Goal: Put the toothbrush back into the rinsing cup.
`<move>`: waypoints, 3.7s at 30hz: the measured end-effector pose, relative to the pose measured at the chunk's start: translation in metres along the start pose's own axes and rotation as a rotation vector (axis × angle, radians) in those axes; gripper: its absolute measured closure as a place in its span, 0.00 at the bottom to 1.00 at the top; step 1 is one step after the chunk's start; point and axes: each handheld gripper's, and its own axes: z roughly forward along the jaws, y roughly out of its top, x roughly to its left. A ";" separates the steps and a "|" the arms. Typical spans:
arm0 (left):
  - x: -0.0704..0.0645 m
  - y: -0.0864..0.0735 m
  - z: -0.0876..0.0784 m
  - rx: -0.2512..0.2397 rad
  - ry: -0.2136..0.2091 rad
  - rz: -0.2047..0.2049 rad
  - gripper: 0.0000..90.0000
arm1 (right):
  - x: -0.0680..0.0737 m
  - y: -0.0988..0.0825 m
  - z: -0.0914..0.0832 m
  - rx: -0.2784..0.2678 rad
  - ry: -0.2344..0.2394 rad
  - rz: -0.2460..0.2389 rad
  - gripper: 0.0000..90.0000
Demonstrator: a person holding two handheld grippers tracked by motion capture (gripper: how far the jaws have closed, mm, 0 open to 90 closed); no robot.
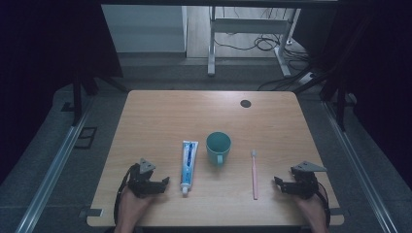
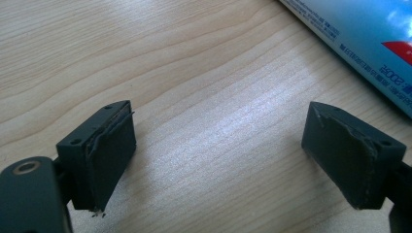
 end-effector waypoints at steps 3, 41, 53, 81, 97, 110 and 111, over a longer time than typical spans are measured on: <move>0.000 0.000 0.000 0.000 -0.002 -0.001 0.14 | 0.000 0.000 0.000 0.000 0.000 0.000 0.20; 0.001 0.001 0.001 -0.001 -0.003 0.003 0.14 | 0.003 0.007 -0.006 0.012 0.050 0.038 0.24; 0.000 0.001 0.001 -0.001 -0.002 0.003 0.14 | 0.007 0.014 -0.010 0.059 0.075 0.039 0.34; 0.000 0.002 0.002 -0.001 0.003 -0.005 0.14 | 0.027 0.037 -0.012 0.095 0.236 -0.065 1.00; 0.000 0.002 0.002 -0.001 0.003 -0.005 0.14 | 0.060 0.051 0.008 0.112 0.348 -0.111 1.00; 0.000 0.002 0.002 -0.001 0.004 -0.005 0.14 | 0.076 0.047 0.022 0.147 0.372 -0.140 1.00; 0.000 0.002 0.002 -0.001 0.003 -0.005 0.14 | 0.076 0.047 0.022 0.148 0.368 -0.136 1.00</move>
